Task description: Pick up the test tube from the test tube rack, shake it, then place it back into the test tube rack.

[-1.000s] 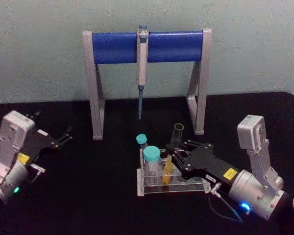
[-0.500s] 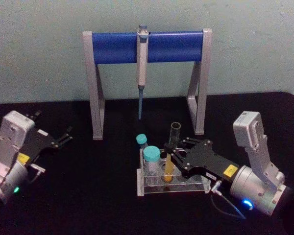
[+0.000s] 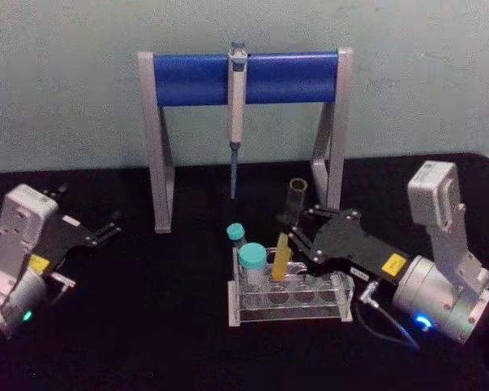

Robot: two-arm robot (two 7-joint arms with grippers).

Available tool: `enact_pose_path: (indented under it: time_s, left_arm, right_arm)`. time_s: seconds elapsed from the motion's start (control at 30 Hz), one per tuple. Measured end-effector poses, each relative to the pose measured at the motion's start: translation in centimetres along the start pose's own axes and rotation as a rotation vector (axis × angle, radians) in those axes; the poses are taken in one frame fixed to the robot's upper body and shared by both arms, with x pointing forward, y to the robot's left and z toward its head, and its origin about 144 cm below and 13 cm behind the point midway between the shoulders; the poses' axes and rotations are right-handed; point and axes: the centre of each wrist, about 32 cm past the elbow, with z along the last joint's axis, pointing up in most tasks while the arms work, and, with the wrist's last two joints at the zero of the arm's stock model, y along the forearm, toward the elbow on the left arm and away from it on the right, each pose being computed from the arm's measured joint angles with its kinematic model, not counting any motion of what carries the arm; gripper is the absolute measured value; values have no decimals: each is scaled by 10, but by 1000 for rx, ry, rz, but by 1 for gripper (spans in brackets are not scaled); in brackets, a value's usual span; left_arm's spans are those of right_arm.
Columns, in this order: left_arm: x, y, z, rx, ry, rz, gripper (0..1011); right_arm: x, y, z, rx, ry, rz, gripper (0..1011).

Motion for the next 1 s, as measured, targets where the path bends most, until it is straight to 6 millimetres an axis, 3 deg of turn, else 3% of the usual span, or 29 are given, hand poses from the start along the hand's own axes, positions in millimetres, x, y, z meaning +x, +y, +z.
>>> enact_pose_path:
  time_s: [0.37,1.0]
  left_arm:
    - [0,0,0,0,0,0,1001]
    - [0,0,0,0,0,0,1001]
  right_arm:
    - [11,3,17,39,-39,-18,234]
    - [39,18,22,46,-51,-83,234]
